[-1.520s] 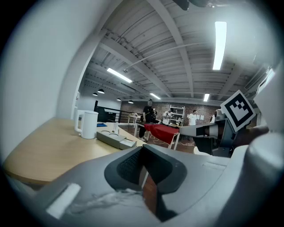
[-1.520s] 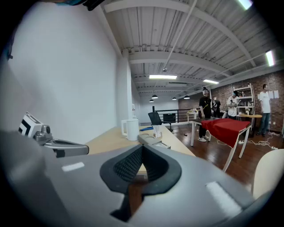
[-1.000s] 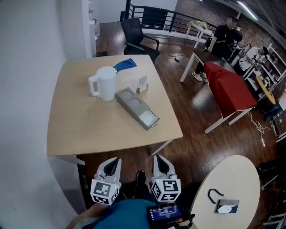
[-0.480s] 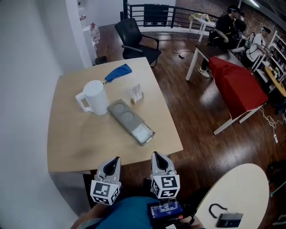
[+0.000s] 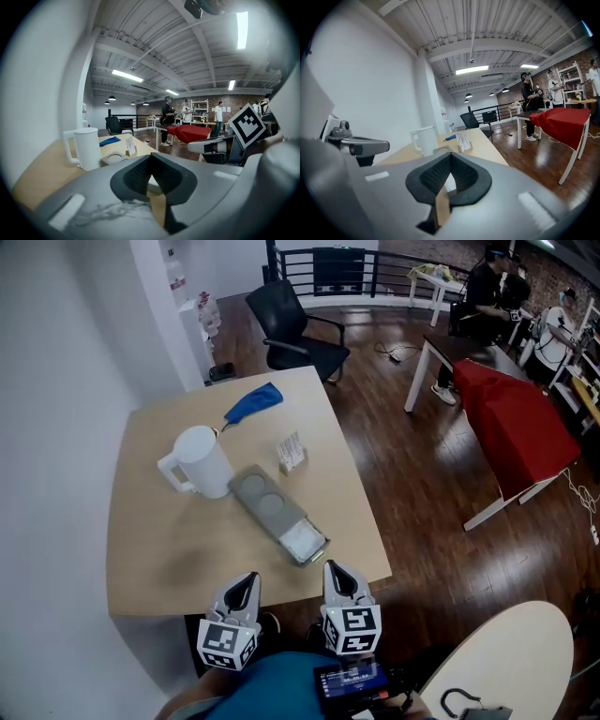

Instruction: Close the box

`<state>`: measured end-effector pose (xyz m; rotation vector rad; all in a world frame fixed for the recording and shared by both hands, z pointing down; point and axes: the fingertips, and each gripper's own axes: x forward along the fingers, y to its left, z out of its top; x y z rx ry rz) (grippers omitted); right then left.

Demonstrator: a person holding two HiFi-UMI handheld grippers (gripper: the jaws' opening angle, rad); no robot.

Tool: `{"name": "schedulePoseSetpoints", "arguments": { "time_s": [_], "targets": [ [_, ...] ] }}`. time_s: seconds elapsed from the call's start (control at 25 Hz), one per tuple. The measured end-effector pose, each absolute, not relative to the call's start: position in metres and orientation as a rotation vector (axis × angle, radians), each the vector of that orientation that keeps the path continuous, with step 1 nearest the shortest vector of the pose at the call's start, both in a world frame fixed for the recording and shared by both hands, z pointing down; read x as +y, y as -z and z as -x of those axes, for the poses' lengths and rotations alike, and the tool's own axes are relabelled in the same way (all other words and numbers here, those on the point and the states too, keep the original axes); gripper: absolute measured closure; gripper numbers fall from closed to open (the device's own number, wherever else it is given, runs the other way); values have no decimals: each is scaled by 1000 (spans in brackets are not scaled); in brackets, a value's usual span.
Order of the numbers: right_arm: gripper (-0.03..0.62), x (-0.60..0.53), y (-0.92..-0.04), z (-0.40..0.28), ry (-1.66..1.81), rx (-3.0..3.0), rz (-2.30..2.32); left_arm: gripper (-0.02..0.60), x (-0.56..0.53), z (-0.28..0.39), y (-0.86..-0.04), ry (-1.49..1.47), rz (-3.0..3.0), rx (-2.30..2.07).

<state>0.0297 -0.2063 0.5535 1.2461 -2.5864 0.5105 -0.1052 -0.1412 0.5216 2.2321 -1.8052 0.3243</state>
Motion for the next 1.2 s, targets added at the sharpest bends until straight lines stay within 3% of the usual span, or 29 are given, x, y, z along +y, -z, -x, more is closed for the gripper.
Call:
{"name": "schedulePoseSetpoints", "arguments": {
  "time_s": [1.2],
  "targets": [
    [602,-251,-722,-23,-906,-1941,-1265,592,-248,143,-655,-562,-2277,-1352]
  ]
}}
